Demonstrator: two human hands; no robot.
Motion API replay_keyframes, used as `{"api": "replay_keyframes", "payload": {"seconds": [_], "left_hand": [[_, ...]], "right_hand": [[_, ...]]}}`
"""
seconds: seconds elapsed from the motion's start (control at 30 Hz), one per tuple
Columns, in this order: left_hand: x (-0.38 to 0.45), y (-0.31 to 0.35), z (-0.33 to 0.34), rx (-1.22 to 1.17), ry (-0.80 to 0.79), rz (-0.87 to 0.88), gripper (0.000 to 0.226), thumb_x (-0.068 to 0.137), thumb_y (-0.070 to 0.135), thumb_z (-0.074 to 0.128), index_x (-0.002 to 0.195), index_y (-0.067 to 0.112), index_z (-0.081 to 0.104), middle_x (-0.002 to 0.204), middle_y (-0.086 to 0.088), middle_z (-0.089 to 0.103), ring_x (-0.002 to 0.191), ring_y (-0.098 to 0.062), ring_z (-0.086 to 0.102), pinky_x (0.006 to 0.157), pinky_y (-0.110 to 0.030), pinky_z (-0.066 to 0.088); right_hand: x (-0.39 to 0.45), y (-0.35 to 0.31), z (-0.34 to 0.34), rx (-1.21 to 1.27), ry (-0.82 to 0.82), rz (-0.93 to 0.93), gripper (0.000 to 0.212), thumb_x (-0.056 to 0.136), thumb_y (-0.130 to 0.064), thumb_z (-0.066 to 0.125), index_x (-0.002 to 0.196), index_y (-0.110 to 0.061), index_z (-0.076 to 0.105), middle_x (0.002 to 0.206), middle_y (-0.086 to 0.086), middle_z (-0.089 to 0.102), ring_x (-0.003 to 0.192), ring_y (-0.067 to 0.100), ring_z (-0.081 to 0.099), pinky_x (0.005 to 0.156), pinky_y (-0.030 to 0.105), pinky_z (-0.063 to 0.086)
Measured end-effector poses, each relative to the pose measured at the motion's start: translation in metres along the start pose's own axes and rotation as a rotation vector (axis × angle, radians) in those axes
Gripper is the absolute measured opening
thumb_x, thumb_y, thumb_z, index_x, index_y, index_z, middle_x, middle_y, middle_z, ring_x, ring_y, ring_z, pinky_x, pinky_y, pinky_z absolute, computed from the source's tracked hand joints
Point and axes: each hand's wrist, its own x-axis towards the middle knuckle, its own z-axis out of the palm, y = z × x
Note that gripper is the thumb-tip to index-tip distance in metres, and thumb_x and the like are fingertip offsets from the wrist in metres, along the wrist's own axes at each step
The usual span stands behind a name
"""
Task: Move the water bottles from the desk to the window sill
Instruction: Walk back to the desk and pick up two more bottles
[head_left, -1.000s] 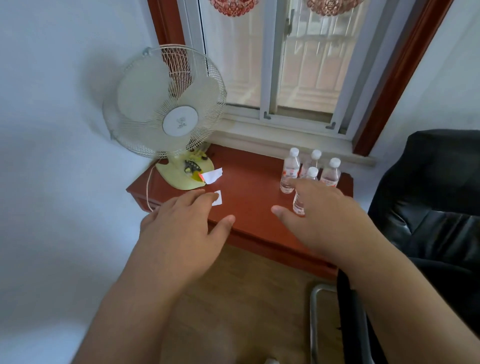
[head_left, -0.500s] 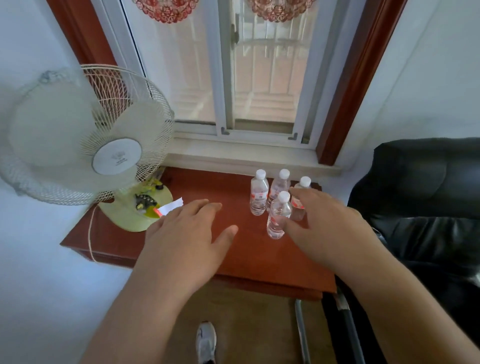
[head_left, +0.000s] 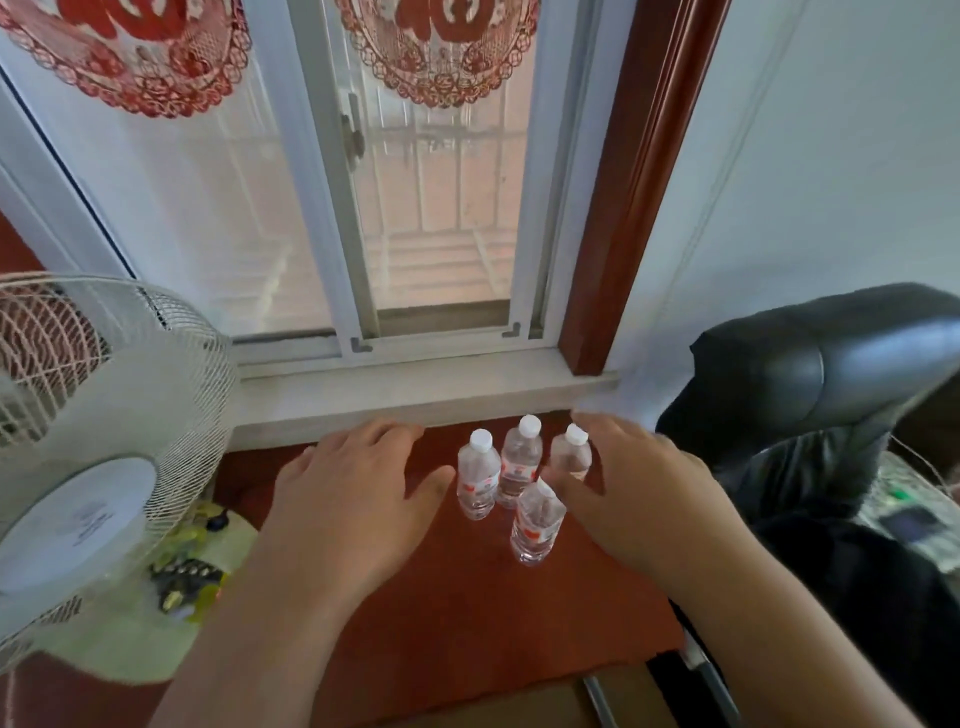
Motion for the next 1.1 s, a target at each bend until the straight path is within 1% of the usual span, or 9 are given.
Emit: {"api": "replay_keyframes", "payload": {"seconds": [0.07,0.1,0.23,0.33,0.5,0.67,0.9,1.0,1.1], "left_hand": [[0.013,-0.002,0.003,0.001,-0.019,0.025,0.065,0.096,0.072,0.03,0.152,0.039,0.035,0.157,0.017,0.038,0.144,-0.012,0.037,0.115,-0.043,0.035],[0.019,-0.001,0.003,0.006,-0.026,0.036,0.066,0.096,0.072,0.029,0.152,0.039,0.035,0.157,0.017,0.038,0.144,-0.012,0.037,0.113,-0.042,0.035],[0.039,0.005,0.003,0.005,-0.033,0.052,0.068,0.094,0.073,0.028,0.151,0.038,0.037,0.157,0.017,0.039,0.143,-0.014,0.038,0.111,-0.042,0.036],[0.051,0.007,0.006,-0.005,-0.017,0.033,0.066,0.095,0.072,0.031,0.152,0.039,0.036,0.157,0.017,0.039,0.144,-0.013,0.038,0.113,-0.043,0.035],[0.068,0.015,0.012,-0.01,-0.018,-0.017,0.065,0.096,0.071,0.031,0.153,0.04,0.034,0.159,0.016,0.036,0.146,-0.014,0.036,0.115,-0.043,0.033],[0.081,0.022,0.026,-0.067,0.01,-0.039,0.062,0.097,0.069,0.035,0.15,0.037,0.04,0.155,0.014,0.043,0.141,-0.016,0.041,0.11,-0.043,0.039],[0.103,0.022,0.08,-0.14,-0.052,-0.112,0.065,0.099,0.063,0.041,0.157,0.036,0.03,0.161,0.009,0.035,0.14,-0.02,0.044,0.105,-0.043,0.042],[0.109,0.019,0.106,-0.194,-0.043,-0.108,0.063,0.1,0.056,0.046,0.157,0.035,0.031,0.162,0.01,0.034,0.143,-0.017,0.041,0.105,-0.042,0.043],[0.115,0.016,0.132,-0.295,-0.023,-0.098,0.063,0.1,0.052,0.051,0.157,0.033,0.032,0.162,0.009,0.034,0.145,-0.017,0.039,0.109,-0.044,0.043]], "right_hand": [[0.003,0.002,0.005,-0.004,-0.021,0.046,0.066,0.091,-0.073,0.043,0.148,-0.039,0.038,0.149,-0.016,0.049,0.131,0.013,0.052,0.108,0.04,0.043],[0.007,0.004,0.007,-0.001,-0.024,0.063,0.067,0.091,-0.073,0.043,0.149,-0.04,0.037,0.152,-0.017,0.046,0.134,0.013,0.05,0.11,0.041,0.041],[0.025,0.011,0.005,0.012,0.018,0.059,0.061,0.092,-0.07,0.041,0.146,-0.042,0.039,0.149,-0.016,0.05,0.132,0.014,0.052,0.109,0.043,0.042],[0.044,0.014,-0.004,0.001,-0.013,0.043,0.07,0.093,-0.072,0.043,0.152,-0.037,0.033,0.156,-0.014,0.042,0.141,0.017,0.044,0.114,0.045,0.035],[0.072,0.029,-0.001,0.002,-0.023,0.005,0.072,0.093,-0.071,0.048,0.154,-0.036,0.03,0.157,-0.012,0.042,0.141,0.018,0.045,0.113,0.046,0.037],[0.093,0.041,0.012,0.053,-0.051,-0.033,0.074,0.094,-0.068,0.05,0.156,-0.035,0.026,0.159,-0.009,0.039,0.142,0.019,0.043,0.112,0.046,0.037],[0.114,0.052,0.054,0.203,-0.099,-0.048,0.072,0.095,-0.055,0.058,0.155,-0.032,0.026,0.158,-0.006,0.04,0.138,0.021,0.045,0.107,0.042,0.042],[0.121,0.056,0.078,0.251,-0.139,-0.061,0.077,0.093,-0.057,0.061,0.156,-0.033,0.025,0.16,-0.006,0.036,0.141,0.021,0.042,0.11,0.042,0.04],[0.123,0.061,0.102,0.314,-0.184,-0.059,0.08,0.089,-0.06,0.065,0.155,-0.037,0.025,0.157,-0.009,0.039,0.137,0.02,0.047,0.107,0.044,0.045]]}}
